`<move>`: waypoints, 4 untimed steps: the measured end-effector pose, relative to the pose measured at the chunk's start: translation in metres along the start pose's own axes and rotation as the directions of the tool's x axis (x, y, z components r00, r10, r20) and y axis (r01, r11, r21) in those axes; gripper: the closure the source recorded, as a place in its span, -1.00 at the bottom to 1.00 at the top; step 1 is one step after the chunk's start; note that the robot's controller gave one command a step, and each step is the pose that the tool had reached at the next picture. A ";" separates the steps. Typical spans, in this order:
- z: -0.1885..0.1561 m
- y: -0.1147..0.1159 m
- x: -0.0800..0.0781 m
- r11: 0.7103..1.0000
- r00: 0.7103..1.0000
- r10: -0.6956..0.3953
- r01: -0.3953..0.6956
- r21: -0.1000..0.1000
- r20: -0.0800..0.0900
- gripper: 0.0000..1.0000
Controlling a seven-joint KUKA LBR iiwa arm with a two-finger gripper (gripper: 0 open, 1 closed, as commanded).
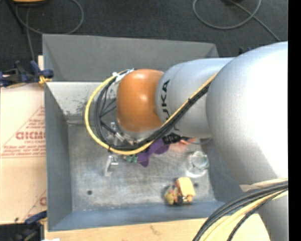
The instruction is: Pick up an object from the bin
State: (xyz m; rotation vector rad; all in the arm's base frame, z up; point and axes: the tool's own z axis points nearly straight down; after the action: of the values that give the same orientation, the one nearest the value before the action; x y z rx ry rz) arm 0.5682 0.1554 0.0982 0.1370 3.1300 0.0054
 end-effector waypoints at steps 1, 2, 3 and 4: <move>0.023 -0.001 -0.032 0.969 0.969 0.246 -0.246 0.008 -0.014 -1.00; 0.020 -0.041 -0.027 0.999 0.999 -0.042 0.042 -0.011 0.010 -1.00; 0.019 -0.065 -0.034 0.993 0.992 0.122 -0.122 -0.003 -0.010 1.00; 0.019 -0.066 -0.034 0.993 0.992 0.122 -0.122 -0.003 -0.009 1.00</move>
Offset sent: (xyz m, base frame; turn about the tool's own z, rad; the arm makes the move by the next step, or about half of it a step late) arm 0.0079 -0.0774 -0.0282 -0.1313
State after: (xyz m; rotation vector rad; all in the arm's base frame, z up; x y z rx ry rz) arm 0.5966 0.0873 0.0795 0.3292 3.1250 0.0123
